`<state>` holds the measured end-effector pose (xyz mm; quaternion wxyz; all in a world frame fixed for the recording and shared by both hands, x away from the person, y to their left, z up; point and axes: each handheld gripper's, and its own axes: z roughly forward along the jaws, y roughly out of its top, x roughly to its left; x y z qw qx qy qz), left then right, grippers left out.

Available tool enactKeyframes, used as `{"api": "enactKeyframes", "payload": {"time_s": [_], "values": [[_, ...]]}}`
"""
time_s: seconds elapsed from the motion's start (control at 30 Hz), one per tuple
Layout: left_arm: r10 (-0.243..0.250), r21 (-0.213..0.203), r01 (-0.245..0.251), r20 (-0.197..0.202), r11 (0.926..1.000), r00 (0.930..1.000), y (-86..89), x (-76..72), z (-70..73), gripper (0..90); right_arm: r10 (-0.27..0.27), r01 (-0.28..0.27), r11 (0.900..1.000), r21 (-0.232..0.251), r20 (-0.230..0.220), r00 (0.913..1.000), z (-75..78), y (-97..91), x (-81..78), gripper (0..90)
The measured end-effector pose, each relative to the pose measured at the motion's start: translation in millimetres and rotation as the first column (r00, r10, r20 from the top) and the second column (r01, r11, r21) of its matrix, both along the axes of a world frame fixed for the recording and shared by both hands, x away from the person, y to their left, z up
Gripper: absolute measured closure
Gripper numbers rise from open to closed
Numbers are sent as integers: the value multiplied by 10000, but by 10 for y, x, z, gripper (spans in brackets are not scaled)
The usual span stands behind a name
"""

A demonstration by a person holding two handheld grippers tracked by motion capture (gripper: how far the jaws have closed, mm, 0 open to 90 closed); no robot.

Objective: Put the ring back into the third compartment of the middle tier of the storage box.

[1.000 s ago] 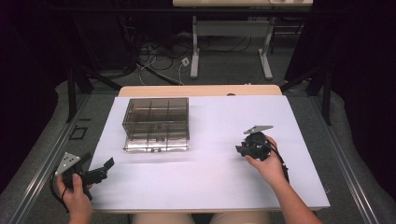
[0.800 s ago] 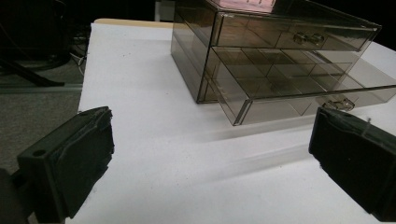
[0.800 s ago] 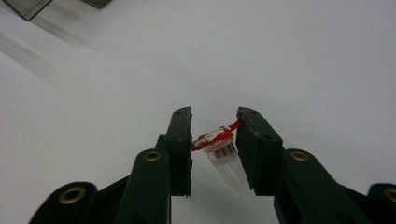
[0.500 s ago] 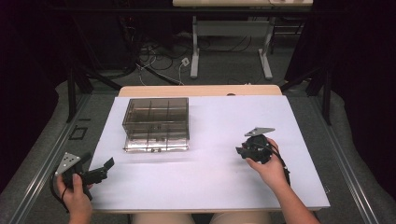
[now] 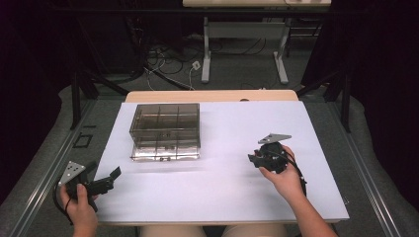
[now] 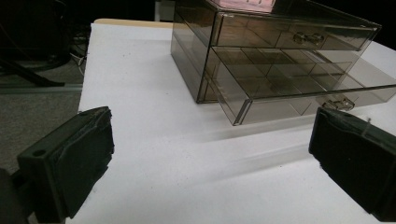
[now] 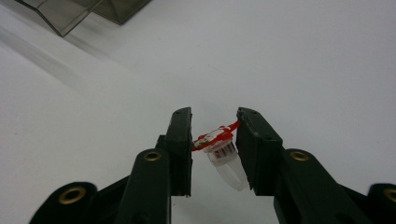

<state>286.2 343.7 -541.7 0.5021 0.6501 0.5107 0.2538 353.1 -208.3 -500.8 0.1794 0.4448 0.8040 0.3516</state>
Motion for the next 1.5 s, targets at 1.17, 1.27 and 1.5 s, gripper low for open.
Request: {"api": "enactKeyframes", "payload": {"time_s": [1.17,1.27,1.5], "values": [[-24,-15,24,24,10000,10000,2,0,2,4,1146,-1158,9931,179,545,9919,344,475,38,665],[-13,-35,13,37,10000,10000,-4,2,1,4,1143,-1158,9930,239,572,9918,365,494,46,665],[-21,-46,21,36,10000,10000,-1,2,1,4,1262,-1282,9913,305,606,9902,414,551,68,665]]}}
